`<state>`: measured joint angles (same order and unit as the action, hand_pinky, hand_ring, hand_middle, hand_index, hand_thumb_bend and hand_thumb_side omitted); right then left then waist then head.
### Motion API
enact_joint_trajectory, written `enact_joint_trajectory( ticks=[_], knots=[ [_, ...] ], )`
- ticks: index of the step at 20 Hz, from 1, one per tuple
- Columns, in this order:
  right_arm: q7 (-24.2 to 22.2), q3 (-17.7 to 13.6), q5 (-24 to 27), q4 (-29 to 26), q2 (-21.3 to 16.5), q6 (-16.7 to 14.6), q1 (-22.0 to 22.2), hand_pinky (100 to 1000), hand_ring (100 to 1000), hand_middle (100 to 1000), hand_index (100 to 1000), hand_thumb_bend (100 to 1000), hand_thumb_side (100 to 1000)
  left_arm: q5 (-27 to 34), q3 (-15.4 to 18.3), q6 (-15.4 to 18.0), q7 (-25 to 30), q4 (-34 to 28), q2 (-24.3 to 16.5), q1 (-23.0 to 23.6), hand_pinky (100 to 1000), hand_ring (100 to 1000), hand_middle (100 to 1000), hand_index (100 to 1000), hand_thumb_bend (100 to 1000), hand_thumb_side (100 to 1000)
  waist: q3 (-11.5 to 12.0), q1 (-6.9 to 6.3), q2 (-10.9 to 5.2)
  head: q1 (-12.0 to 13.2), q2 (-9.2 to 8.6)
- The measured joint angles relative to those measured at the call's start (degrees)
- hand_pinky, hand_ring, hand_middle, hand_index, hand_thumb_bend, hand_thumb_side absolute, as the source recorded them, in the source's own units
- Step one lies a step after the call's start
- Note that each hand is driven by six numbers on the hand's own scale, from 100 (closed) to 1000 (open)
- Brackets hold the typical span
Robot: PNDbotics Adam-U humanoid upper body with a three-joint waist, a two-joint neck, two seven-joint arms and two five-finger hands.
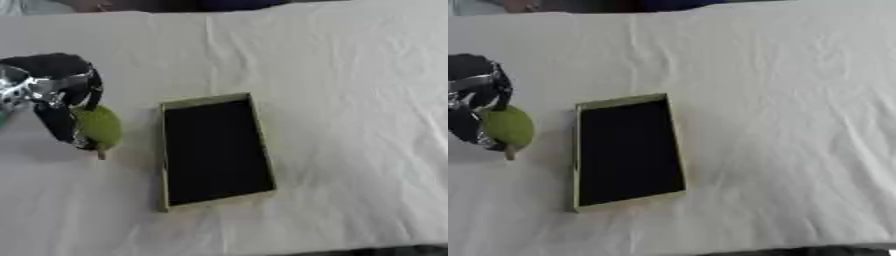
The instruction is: Pick up objects on the table and place them in the box.
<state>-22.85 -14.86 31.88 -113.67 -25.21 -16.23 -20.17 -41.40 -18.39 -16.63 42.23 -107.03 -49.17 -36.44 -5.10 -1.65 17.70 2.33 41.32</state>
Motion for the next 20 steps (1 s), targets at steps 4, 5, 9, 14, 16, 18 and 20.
enact_joint_trajectory(
  ticks=[4,5,9,14,16,18,20],
  knots=[
    [0.06,0.00,0.00,0.00,0.00,0.14,0.00,860,756,613,832,100,589,1.09,0.39,1.08,-2.02,-4.84,-0.09,-3.88,201,329,248,420,667,100,0.05,-0.07,-0.17,0.20,0.39],
    [0.08,0.01,0.00,0.00,0.00,0.23,0.00,860,756,613,832,100,589,1.41,0.20,1.51,-2.32,-5.54,0.23,-5.10,202,330,250,423,661,100,0.05,-0.12,-0.29,0.31,0.41],
    [-0.02,0.03,0.03,0.00,0.00,0.39,0.00,861,756,613,832,100,584,2.67,-1.92,4.06,-1.91,-6.56,3.42,-10.52,208,334,256,431,653,100,-0.01,-0.14,-0.67,0.65,0.46],
    [-0.03,0.03,0.04,0.00,0.02,0.47,0.02,861,756,613,832,100,590,3.39,-4.57,5.48,0.66,-6.70,8.96,-15.54,217,339,267,459,613,100,0.10,-0.14,-0.71,0.66,0.48],
    [-0.07,0.03,0.04,0.00,0.05,0.51,0.02,862,756,613,832,100,590,3.63,-5.48,5.27,1.45,-6.70,11.41,-16.20,217,339,270,467,604,100,0.09,-0.14,-0.71,0.65,0.48],
    [-0.13,0.03,0.05,0.00,0.25,0.58,0.02,862,756,613,832,100,590,3.89,-6.57,4.86,2.16,-6.70,13.79,-16.44,217,339,270,468,591,100,0.02,-0.12,-0.71,0.66,0.48],
    [-0.16,0.03,0.05,0.00,0.45,0.61,0.02,862,756,613,833,100,591,4.13,-7.83,4.36,2.98,-6.70,15.94,-16.46,218,339,270,468,579,100,-0.11,-0.11,-0.71,0.69,0.48]
  ],
)
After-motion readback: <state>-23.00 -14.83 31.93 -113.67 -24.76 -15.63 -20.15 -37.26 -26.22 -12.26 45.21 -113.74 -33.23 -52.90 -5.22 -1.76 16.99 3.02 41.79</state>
